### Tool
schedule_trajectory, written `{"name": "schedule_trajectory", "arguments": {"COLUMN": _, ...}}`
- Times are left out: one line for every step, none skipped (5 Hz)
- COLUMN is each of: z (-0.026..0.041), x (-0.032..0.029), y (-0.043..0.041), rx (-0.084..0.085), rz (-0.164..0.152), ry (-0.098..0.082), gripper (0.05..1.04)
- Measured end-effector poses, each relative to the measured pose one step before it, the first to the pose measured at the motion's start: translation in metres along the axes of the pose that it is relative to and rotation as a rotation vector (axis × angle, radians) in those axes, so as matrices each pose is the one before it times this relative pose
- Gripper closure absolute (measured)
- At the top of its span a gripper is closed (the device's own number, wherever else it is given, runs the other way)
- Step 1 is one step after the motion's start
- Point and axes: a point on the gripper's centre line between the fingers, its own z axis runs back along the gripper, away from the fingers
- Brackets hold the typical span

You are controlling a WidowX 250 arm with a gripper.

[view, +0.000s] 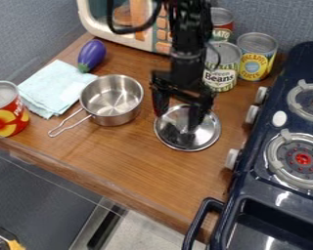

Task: Place the lid on top of the slver pot

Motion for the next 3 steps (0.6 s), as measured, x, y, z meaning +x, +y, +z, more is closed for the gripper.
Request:
{"name": "schedule_trajectory", "arguments": {"z": -0.00743, "x": 0.00443, "y": -0.00171, "rx": 0.0229, "rz": -0.0017, "ry": 0.0350, "gripper": 0.083}}
{"name": "schedule_trajectory", "arguments": {"z": 0.00090, "x": 0.00236, "y": -0.00088, "rx": 0.0074, "rz": -0.0050, "ry": 0.0002, "gripper": 0.133}}
{"name": "schedule_trajectory", "arguments": {"z": 0.00003, "x": 0.00040, "y": -0.00296, "rx": -0.0187, "rz": -0.0110, "ry": -0.0026, "gripper": 0.432}}
